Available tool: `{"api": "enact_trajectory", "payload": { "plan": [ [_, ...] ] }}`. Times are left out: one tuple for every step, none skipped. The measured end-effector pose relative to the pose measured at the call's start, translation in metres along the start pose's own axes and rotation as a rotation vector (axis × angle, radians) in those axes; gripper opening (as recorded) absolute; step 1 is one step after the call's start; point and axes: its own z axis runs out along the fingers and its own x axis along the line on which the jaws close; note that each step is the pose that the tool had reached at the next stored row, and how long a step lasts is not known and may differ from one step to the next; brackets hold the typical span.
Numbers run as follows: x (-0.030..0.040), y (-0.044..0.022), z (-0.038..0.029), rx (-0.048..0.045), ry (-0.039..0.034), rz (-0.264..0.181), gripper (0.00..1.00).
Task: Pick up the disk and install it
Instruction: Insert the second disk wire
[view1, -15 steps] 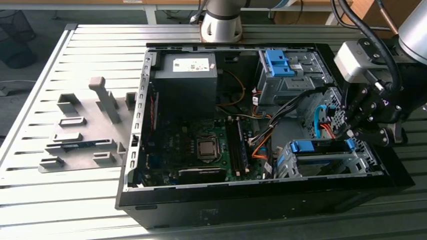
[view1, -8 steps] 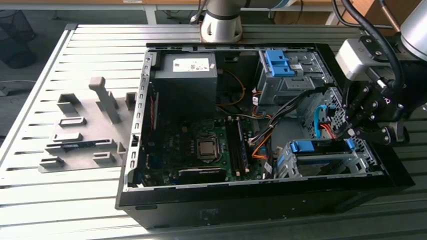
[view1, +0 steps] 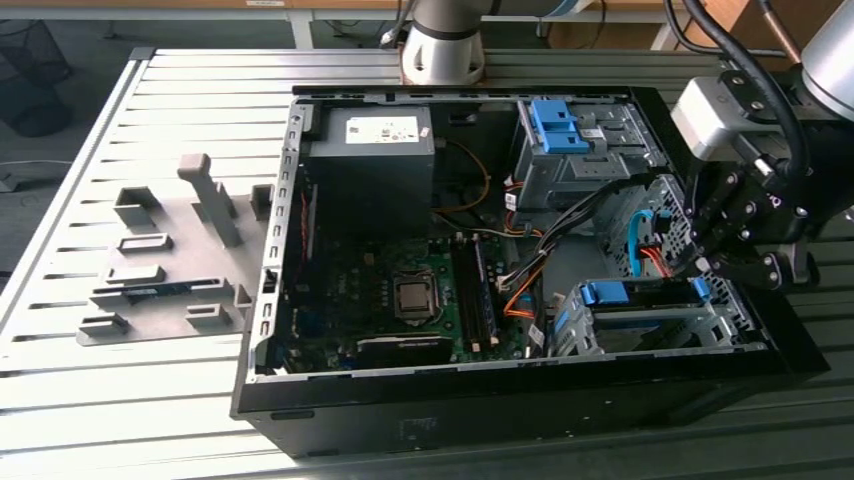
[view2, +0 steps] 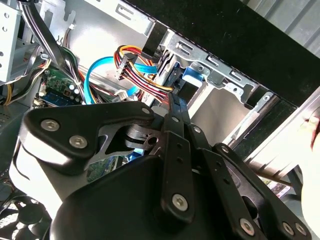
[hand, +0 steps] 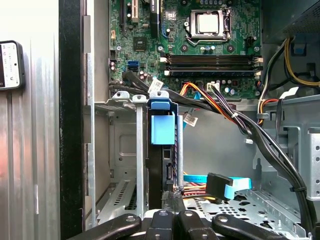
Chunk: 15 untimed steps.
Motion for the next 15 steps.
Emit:
{"api": "enact_trajectory", "payload": {
  "plan": [
    [0.0,0.0,0.0,0.0,0.0,0.0,0.11],
    [0.0,0.0,-0.0001,0.0,0.0,0.0,0.11],
    [0.0,0.0,-0.0001,0.0,0.0,0.0,0.11],
    [0.0,0.0,-0.0001,0.0,0.0,0.0,0.11],
    [0.0,0.0,-0.0002,0.0,0.0,0.0,0.11],
    [0.0,0.0005,-0.0003,0.0,0.0002,0.0,0.11],
    [0.0,0.001,-0.0002,0.0,0.0002,0.0,0.11],
    [0.0,0.0022,-0.0002,0.0,0.0002,0.0,0.11],
    [0.0001,0.0034,-0.0002,0.0,0.0001,0.0,0.11],
    [0.0002,0.004,-0.0001,0.0,0.0001,0.0,0.11],
    [0.0002,0.0042,-0.0001,0.0,0.0,0.0,0.11],
    [0.0002,0.0044,-0.0001,0.0,0.0,0.0,0.11],
    [0.0002,0.0045,-0.0001,0.0,0.0,0.0,0.11],
    [0.0002,0.0045,-0.0001,0.0,0.0,0.0,0.11],
    [0.0002,0.0045,-0.0008,0.0,0.0003,0.0,0.11]
  ]
}}
